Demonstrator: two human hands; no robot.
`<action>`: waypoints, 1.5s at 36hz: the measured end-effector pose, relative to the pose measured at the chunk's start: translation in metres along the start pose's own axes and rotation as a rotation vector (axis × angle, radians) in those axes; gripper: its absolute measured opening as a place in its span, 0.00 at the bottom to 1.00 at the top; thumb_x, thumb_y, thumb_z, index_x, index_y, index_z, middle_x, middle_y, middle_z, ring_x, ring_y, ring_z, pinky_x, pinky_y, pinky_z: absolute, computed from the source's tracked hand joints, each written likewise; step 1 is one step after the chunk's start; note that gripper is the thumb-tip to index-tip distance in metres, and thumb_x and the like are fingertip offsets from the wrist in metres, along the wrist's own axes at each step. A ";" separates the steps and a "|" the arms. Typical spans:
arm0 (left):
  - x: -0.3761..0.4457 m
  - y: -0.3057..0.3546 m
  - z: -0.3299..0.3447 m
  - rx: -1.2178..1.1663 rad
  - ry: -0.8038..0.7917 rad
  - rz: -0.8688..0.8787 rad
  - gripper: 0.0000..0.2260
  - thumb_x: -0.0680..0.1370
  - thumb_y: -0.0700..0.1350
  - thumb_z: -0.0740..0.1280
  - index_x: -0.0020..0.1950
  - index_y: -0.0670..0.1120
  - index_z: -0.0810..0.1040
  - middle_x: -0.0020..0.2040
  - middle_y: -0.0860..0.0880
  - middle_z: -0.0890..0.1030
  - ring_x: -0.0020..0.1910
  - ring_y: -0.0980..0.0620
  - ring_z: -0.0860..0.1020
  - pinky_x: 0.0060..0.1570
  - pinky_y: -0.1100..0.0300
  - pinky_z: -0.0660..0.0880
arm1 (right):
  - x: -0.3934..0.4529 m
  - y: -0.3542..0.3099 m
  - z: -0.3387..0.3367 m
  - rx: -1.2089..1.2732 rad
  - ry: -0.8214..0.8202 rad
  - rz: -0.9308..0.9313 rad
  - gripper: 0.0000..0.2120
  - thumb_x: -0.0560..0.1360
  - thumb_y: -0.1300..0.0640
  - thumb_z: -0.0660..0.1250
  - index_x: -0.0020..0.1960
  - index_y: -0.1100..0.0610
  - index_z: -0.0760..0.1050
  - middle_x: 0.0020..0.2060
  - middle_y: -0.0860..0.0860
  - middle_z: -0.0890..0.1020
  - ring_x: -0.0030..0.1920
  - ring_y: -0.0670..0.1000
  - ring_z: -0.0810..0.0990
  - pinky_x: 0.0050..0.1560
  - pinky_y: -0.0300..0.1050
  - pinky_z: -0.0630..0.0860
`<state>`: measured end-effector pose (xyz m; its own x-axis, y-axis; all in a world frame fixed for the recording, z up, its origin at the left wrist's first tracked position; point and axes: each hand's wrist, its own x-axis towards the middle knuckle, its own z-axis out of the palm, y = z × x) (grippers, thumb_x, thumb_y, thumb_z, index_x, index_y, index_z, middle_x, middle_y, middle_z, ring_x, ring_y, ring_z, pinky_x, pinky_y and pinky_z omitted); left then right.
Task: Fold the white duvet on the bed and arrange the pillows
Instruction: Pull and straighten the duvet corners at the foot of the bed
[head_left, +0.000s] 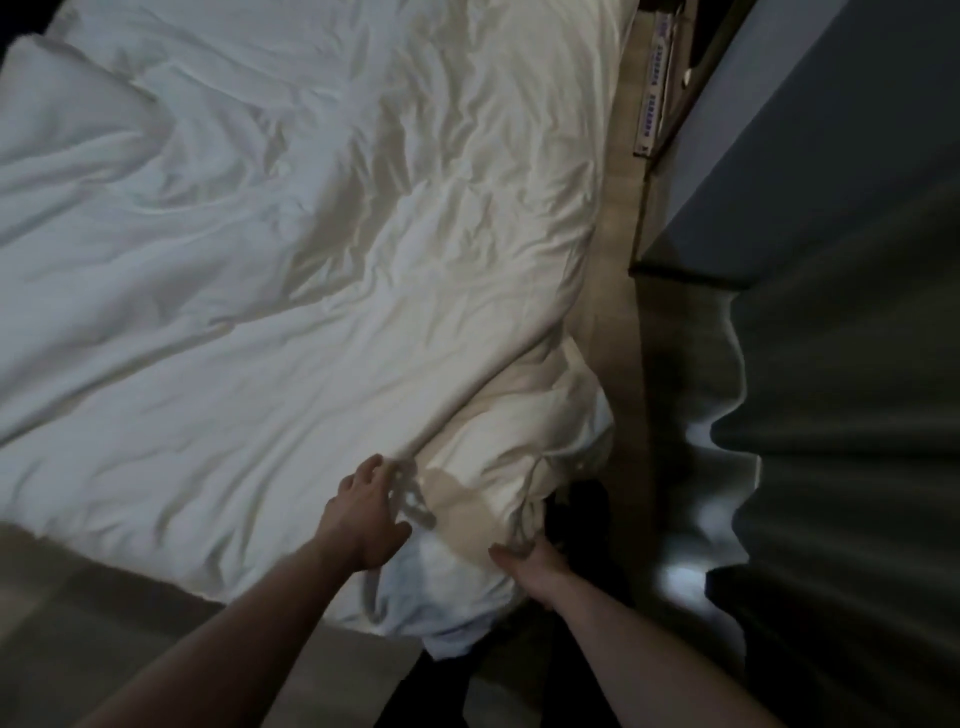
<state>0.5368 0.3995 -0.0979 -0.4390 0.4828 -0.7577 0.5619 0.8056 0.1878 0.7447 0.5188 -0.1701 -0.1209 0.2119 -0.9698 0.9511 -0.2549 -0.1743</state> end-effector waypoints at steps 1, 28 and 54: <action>-0.006 -0.010 0.003 0.012 -0.008 0.003 0.38 0.73 0.53 0.69 0.79 0.52 0.54 0.79 0.48 0.54 0.73 0.41 0.61 0.68 0.50 0.67 | -0.002 0.005 0.018 0.007 0.002 0.026 0.48 0.72 0.38 0.71 0.80 0.57 0.50 0.77 0.55 0.63 0.74 0.57 0.64 0.71 0.46 0.66; -0.008 -0.067 0.017 0.262 -0.044 0.179 0.31 0.73 0.53 0.69 0.75 0.51 0.64 0.76 0.48 0.59 0.72 0.44 0.64 0.66 0.50 0.68 | -0.033 0.153 0.120 0.183 0.467 0.055 0.13 0.81 0.61 0.62 0.59 0.70 0.77 0.59 0.70 0.78 0.62 0.65 0.76 0.58 0.48 0.68; -0.033 -0.238 -0.071 0.514 -0.143 0.264 0.30 0.76 0.54 0.66 0.77 0.50 0.62 0.79 0.46 0.53 0.75 0.40 0.58 0.71 0.47 0.64 | -0.086 -0.066 0.266 0.246 0.388 -0.099 0.29 0.74 0.53 0.66 0.74 0.57 0.65 0.71 0.59 0.67 0.70 0.59 0.69 0.69 0.48 0.68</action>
<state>0.3679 0.2164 -0.0737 -0.1597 0.5641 -0.8101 0.9221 0.3783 0.0817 0.6167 0.2667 -0.1208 -0.0480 0.5712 -0.8194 0.8394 -0.4216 -0.3431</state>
